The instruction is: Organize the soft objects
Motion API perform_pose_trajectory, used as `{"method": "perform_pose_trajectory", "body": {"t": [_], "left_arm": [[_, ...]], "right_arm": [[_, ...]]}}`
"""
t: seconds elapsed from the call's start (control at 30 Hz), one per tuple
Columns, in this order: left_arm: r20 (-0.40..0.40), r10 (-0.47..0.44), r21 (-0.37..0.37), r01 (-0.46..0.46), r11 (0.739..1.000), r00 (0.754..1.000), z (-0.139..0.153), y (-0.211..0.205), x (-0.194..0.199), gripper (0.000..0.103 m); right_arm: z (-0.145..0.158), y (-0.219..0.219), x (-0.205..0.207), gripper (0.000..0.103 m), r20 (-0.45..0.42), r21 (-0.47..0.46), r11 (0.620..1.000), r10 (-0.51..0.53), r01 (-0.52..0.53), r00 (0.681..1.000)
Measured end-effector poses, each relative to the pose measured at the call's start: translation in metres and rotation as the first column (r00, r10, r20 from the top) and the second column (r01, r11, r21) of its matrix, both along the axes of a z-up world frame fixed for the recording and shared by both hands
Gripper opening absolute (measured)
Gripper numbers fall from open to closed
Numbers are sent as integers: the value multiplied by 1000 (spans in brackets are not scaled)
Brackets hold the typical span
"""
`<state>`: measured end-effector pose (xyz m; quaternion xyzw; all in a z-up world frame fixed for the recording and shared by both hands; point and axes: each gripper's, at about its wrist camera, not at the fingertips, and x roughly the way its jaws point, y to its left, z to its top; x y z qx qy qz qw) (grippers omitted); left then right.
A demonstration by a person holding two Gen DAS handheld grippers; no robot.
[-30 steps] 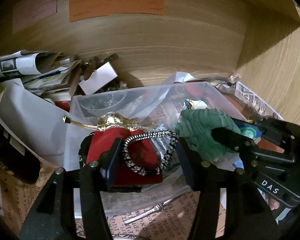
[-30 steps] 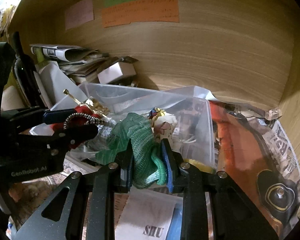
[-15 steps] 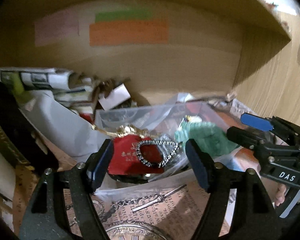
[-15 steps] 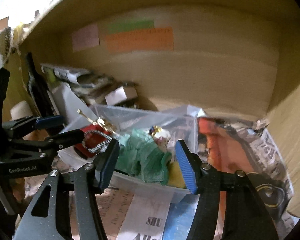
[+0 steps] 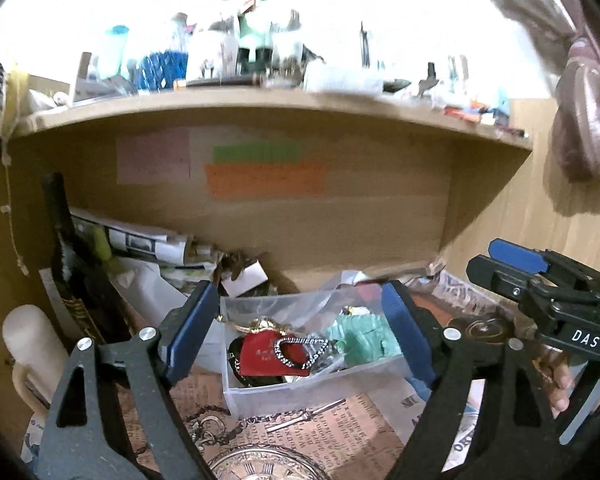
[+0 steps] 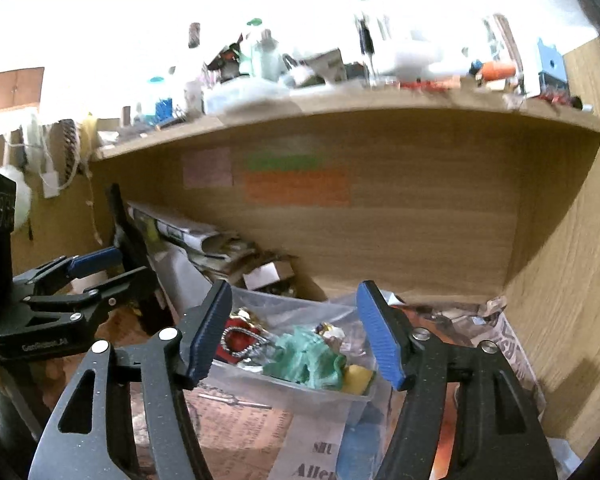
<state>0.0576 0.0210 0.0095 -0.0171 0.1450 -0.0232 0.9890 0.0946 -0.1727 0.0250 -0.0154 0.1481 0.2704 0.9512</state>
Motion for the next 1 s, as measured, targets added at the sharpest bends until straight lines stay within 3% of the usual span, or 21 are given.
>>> {"method": "perform_pose_trajectory", "body": {"t": [0.03,0.27,0.43,1.0], "left_arm": [[12,1,-3,-1,1000,1000,2,0,-5,90],[47,4,-14,-3,1000,999,6,-3,-24,100],[58,15,-16,-15,1000,998,7,-6,-31,102],[58,21,-10,-20,1000,998,6,-8,-34,103]], "right_arm": [[1,-1,-4,72,7,6,1000,0,0,1000],[8,-3,-21,84,52,27,1000,-1,0,999],[8,-6,-25,97,49,40,999,-5,3,999],[7,-10,-29,101,50,50,999,-5,3,999]]}}
